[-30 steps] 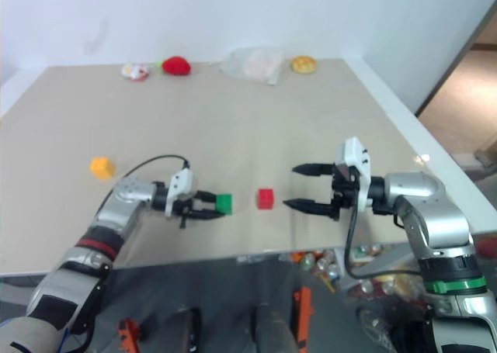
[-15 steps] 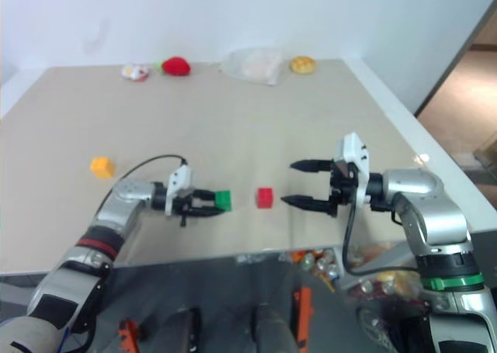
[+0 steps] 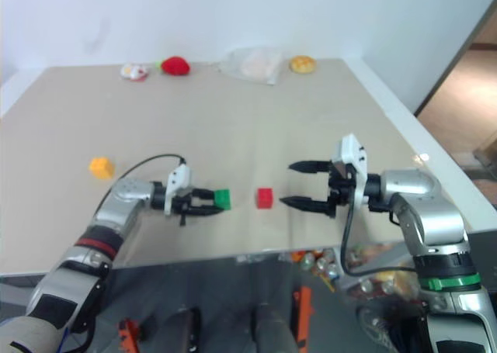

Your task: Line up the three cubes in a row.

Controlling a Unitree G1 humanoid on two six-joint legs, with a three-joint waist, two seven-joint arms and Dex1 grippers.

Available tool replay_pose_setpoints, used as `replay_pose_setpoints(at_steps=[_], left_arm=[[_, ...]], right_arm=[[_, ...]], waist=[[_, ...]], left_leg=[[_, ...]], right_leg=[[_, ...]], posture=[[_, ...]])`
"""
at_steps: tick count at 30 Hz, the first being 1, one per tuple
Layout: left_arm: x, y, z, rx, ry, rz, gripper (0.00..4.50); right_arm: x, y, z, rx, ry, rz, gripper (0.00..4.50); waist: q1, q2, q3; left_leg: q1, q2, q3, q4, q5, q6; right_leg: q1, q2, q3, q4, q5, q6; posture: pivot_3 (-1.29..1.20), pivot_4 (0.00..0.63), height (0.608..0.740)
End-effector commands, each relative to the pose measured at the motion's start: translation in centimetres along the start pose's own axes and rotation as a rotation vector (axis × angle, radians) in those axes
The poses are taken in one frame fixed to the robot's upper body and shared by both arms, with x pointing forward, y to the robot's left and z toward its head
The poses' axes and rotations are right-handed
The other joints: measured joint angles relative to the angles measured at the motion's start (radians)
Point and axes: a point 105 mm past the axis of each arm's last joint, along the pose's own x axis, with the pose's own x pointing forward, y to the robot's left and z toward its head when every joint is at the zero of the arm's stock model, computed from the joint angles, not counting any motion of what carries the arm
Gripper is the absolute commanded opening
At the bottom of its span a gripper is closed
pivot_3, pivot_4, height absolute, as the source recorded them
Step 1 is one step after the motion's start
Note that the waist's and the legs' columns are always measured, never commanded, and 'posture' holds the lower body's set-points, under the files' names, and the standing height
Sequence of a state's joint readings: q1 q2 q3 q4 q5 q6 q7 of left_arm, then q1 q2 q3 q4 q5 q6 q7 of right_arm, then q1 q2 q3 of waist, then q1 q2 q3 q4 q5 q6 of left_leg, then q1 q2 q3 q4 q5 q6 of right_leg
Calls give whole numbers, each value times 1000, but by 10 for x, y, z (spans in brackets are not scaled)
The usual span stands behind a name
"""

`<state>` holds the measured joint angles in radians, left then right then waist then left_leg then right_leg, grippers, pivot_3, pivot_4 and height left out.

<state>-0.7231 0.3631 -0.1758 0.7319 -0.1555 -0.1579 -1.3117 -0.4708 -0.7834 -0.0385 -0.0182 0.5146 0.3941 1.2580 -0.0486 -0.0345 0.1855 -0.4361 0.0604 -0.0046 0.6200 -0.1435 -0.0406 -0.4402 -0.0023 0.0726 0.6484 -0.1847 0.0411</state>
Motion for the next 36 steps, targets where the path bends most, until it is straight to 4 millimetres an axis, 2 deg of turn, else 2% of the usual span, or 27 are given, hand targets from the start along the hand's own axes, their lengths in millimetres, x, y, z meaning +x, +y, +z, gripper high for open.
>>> replay_pose_setpoints(at_steps=[1, 5, 9, 13, 17, 20, 24, 27, 30, 32, 36], left_arm=[[-9, 15, 5, 43, 6, 85, 3019], [-12, 18, 9, 61, -10, 94, 4339], [-25, 11, 14, 38, -35, 52, 4339], [-52, -7, 17, -24, -23, -23, 4339], [-83, -17, 19, -80, 13, 17, 4339], [-104, -13, 23, -106, -2, 129, 4339], [-141, -1, 39, -124, -96, 412, 4339], [-162, -2, 41, -104, -97, 560, 4339], [-190, -7, 38, -139, -128, 720, 4339], [-204, -13, 28, -167, -121, 816, 4339], [-228, -13, 17, -214, -155, 1052, 4339]], right_arm=[[0, 2, 10, -43, -19, 8, 4341], [1, 2, 11, -43, -22, 7, 4341], [1, 2, 12, -44, -25, 8, 4341], [-1, 1, 13, -44, -26, 10, 4341], [-1, 1, 14, -46, -25, 13, 4341], [2, 2, 16, -53, -32, 20, 4341], [20, 3, 29, -90, -98, 7, 4341], [38, 0, 38, -146, -126, -40, 4341], [58, 3, 57, -202, -189, -43, 4341], [66, 8, 69, -218, -234, -14, 4341], [76, 18, 76, -219, -262, 57, 4341]], waist=[[0, 0, 0], [0, 0, 0], [0, 0, 0], [-3, 0, 0], [-1, 0, 0], [0, 0, 0], [-1, 0, 0], [-3, 0, 0], [-6, 0, 0], [-6, 0, 0], [5, 0, 0]], left_leg=[[0, 0, 0, 0, 0, 0], [0, 0, 0, 0, 0, 0], [-1, 0, 0, 0, 0, 0], [-1, 0, 0, -3, 0, 0], [-1, 1, 0, -4, -1, 0], [-1, 1, 0, -4, -1, 0], [-1, 1, 0, -3, -1, 0], [-1, 1, 0, -3, -1, 0], [0, 2, 1, -4, -1, 0], [-1, 2, 1, -4, -1, 0], [-1, 2, 1, -4, -2, -2]], right_leg=[[0, 0, 0, 0, 0, 0], [0, 0, 0, 0, 0, 0], [-1, 0, 0, 0, 0, 0], [-2, 0, 0, 0, -3, -1], [-2, 1, 0, 0, -5, -1], [-2, 0, 0, 0, -5, -1], [-2, -1, 0, 0, -5, -1], [-2, 0, 0, 0, -5, -1], [-2, 0, 0, 0, -5, -1], [-3, 0, -1, 0, -5, -2], [-3, -1, -2, -1, -7, -2]], posture=[[0, 150, 740], [0, 150, 740], [0, 150, 740], [0, 150, 740], [0, 150, 740], [0, 150, 740], [0, 150, 740], [0, 150, 740], [0, 150, 740], [0, 150, 740], [0, 150, 740]])
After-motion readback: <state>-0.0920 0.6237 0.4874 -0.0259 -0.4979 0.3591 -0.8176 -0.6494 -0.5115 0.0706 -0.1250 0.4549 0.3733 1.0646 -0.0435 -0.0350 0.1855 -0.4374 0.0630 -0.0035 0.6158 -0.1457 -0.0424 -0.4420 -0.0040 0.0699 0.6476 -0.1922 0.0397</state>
